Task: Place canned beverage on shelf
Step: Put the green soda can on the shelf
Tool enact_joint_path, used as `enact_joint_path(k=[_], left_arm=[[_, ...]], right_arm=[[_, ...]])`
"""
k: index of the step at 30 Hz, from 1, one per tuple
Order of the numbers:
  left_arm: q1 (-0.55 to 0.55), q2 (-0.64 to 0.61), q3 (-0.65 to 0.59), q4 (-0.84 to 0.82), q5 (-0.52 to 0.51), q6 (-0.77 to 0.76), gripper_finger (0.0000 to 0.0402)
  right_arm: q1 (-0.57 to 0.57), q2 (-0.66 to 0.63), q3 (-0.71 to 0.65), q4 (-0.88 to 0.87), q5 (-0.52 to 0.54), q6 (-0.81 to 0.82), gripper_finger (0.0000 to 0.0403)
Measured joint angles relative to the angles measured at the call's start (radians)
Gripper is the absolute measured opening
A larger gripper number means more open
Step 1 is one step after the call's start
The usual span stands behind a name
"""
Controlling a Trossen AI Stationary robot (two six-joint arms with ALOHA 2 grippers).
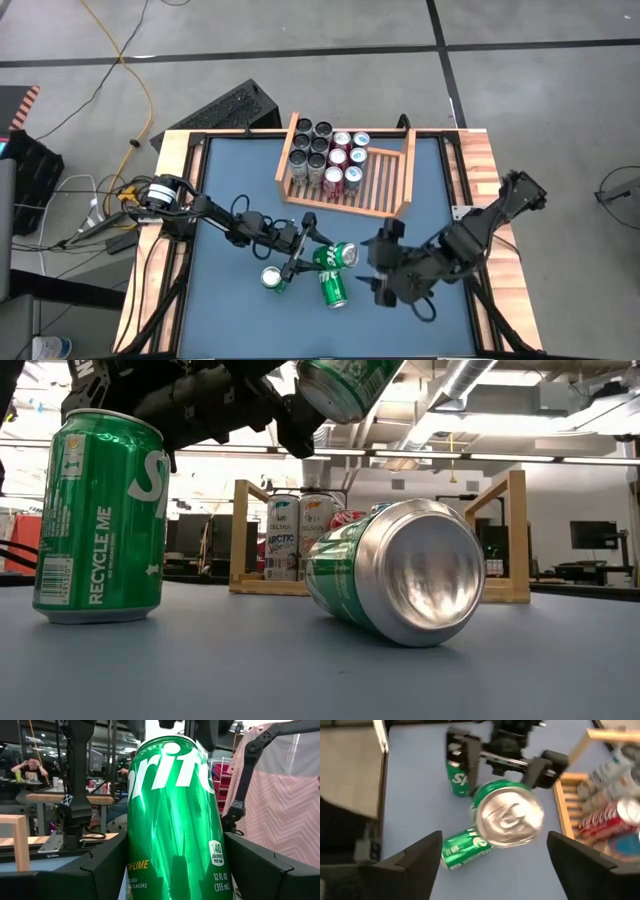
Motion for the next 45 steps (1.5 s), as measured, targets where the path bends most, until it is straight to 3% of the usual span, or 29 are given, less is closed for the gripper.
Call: enact_joint_path(k=[4,9,17,22,31,36,41,45], left_arm=[[0.000,0.000,0.000,0.000,-0.017,0.007,0.0284],[0.000,0.000,0.000,0.000,-0.036,0.026,0.0284],[-0.001,0.003,-0.002,-0.016,-0.034,0.034,0.0284],[-0.001,0.003,-0.001,-0.008,-0.042,0.041,0.0284],[-0.002,0.000,0.002,-0.002,-0.042,0.041,0.0284],[0.002,0.000,0.002,-0.012,-0.112,0.035,0.0284],[-0.004,0.000,0.002,-0.011,-0.138,0.058,0.0284],[-0.023,0.000,0.002,-0.012,-0.214,0.103,0.0284]], right_arm=[[-0.058,-0.001,0.015,-0.054,-0.044,0.226,0.0372],[-0.121,0.014,0.001,-0.118,-0.124,0.384,0.0375],[-0.157,0.028,0.000,-0.040,-0.247,0.470,0.0375],[-0.123,0.029,0.000,-0.008,-0.159,0.465,0.0375],[-0.092,0.023,-0.001,0.054,-0.108,0.476,0.0375],[-0.060,0.014,-0.001,0.021,-0.104,0.539,0.0375],[-0.035,0.010,-0.001,0.006,0.003,0.585,0.0375],[-0.043,0.010,-0.001,-0.058,0.068,0.655,0.0375]])
